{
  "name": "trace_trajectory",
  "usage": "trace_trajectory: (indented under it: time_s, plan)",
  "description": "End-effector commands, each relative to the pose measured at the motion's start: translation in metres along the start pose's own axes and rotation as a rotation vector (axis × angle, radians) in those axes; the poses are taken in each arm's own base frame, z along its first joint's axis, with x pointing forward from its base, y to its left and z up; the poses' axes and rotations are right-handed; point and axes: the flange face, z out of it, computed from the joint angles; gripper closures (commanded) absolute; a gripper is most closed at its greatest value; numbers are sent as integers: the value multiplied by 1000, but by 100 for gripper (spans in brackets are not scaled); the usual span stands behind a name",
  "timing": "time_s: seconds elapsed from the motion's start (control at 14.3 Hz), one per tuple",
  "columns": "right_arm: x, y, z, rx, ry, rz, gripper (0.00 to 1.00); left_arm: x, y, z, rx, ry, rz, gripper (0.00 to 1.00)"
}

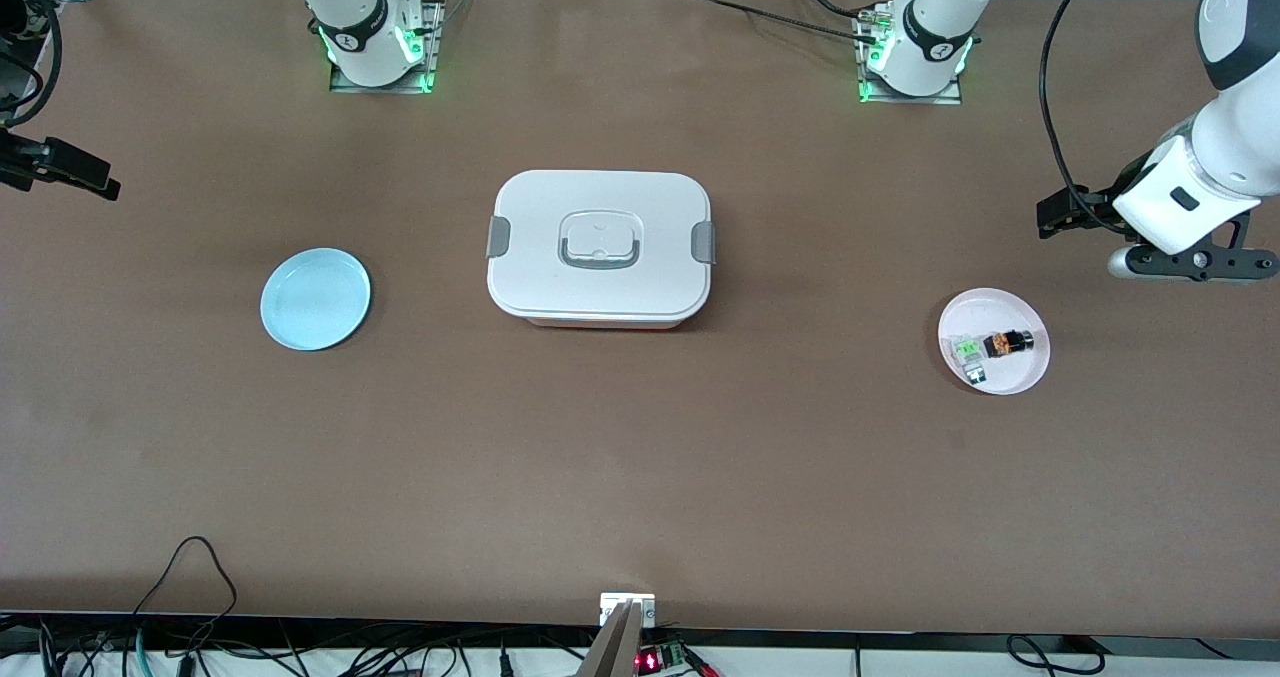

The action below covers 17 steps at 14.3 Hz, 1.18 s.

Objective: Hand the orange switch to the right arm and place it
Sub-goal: 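Move the left gripper over the pink plate toward the orange switch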

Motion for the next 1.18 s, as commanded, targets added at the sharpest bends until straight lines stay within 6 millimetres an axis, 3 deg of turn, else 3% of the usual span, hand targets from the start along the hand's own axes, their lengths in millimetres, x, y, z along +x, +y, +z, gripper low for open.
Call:
trace_trajectory:
  time_s: [0.0, 0.56, 0.77, 1.12]
  plan:
    - [-6, -1, -8, 18, -1, 4, 0, 2, -1, -5, -23, -9, -2, 0]
    - [-5, -1, -10, 17, -9, 0, 0, -5, 4, -1, -25, -70, 48, 0]
    - [-4, 0, -7, 17, -14, 3, 0, -3, -8, 8, -50, -93, 289, 0]
    - [7, -5, 10, 16, -41, 3, 0, 0, -25, 24, -70, -117, 528, 0]
